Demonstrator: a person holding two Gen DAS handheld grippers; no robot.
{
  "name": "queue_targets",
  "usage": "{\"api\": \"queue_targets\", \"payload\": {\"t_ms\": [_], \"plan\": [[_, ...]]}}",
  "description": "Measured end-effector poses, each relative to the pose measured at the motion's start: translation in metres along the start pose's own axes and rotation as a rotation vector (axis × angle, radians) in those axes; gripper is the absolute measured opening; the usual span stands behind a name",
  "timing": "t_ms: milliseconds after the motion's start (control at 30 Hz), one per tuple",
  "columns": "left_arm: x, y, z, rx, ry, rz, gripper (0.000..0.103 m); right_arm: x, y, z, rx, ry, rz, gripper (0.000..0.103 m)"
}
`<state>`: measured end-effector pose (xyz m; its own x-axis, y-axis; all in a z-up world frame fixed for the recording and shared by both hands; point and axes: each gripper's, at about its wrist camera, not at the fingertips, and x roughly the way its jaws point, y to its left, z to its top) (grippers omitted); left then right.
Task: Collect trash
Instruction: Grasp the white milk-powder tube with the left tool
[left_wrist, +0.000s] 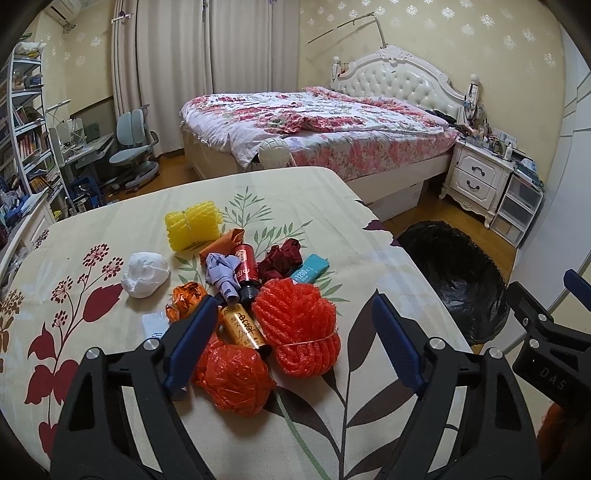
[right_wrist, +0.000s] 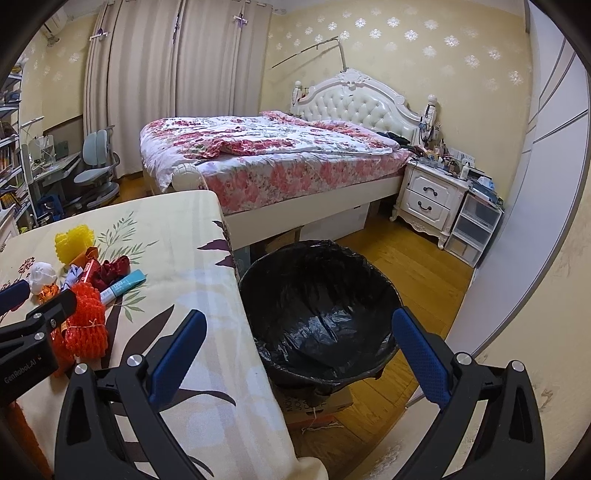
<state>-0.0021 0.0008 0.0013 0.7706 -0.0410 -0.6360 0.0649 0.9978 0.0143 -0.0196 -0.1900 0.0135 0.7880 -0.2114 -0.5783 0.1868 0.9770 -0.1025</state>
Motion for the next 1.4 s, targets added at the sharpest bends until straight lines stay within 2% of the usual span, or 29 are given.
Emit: {"api": "queue_targets", "payload": {"t_ms": [233, 333, 367, 400, 467, 667, 900, 1067, 1167, 1400], "plan": [[-0.006, 0.029, -0.005, -0.024, 0.013, 0.053, 0.083, -0.004, 0.023, 0.004, -0.036, -0.010, 0.062, 0.096], [-0.009, 0.047, -0.009, -0.039, 0.021, 0.087, 0.083, -0.004, 0.038, 0.006, -0.057, -0.014, 0.092, 0.092], [-0.011, 0.053, -0.010, -0.044, 0.022, 0.101, 0.083, -0.004, 0.044, 0.006, -0.066, -0.013, 0.107, 0.083], [-0.012, 0.059, -0.012, -0.049, 0.022, 0.114, 0.083, -0.004, 0.048, 0.007, -0.072, -0.011, 0.113, 0.070], [-0.014, 0.072, -0.016, -0.062, 0.027, 0.141, 0.083, -0.002, 0.056, 0.006, -0.085, 0.002, 0.123, 0.065], [-0.015, 0.102, -0.026, -0.102, 0.054, 0.189, 0.082, 0.000, 0.079, 0.001, -0.114, 0.021, 0.179, 0.065], [-0.002, 0.115, -0.033, -0.122, 0.092, 0.195, 0.080, 0.004, 0.090, -0.003, -0.133, 0.046, 0.196, 0.065], [0.015, 0.118, -0.036, -0.135, 0.149, 0.176, 0.068, 0.007, 0.096, -0.005, -0.145, 0.062, 0.204, 0.065], [0.021, 0.119, -0.037, -0.135, 0.174, 0.167, 0.068, 0.008, 0.100, -0.007, -0.152, 0.067, 0.208, 0.065], [0.032, 0.117, -0.039, -0.129, 0.216, 0.137, 0.058, 0.009, 0.105, -0.008, -0.161, 0.077, 0.220, 0.065]]}}
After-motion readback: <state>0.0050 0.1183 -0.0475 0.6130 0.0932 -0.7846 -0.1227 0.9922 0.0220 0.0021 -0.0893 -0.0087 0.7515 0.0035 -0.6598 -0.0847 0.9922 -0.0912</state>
